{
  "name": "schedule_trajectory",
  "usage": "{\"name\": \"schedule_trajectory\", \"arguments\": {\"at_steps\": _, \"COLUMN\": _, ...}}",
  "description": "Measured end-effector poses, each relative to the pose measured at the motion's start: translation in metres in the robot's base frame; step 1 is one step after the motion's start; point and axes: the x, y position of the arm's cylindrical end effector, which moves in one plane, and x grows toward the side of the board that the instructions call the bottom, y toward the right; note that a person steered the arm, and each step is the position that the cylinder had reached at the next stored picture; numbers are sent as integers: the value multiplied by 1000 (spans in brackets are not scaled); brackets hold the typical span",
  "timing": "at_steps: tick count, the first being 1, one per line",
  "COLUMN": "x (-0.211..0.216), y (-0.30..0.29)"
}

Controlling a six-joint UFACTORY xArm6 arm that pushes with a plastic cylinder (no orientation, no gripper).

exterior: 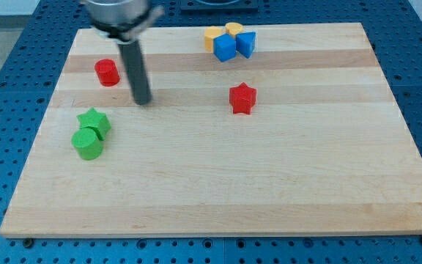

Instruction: Place the red circle left to the red star

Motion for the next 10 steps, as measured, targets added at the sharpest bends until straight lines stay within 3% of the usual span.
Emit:
{"name": "schedule_trajectory", "arguments": {"at_steps": 2, "x": -35, "y": -118}}
{"name": "schedule_trajectory", "arguments": {"at_steps": 3, "x": -78, "y": -75}}
{"name": "schedule_trajectory", "arguments": {"at_steps": 5, "x": -28, "y": 20}}
{"name": "schedule_trajectory", "arguments": {"at_steps": 7, "x": -57, "y": -54}}
{"name": "schedule_trajectory", "arguments": {"at_steps": 8, "x": -13, "y": -58}}
{"name": "schedule_trajectory", "arguments": {"at_steps": 9, "x": 12, "y": -45}}
{"name": "schedule_trajectory", "arguments": {"at_steps": 10, "x": 25, "y": 13}}
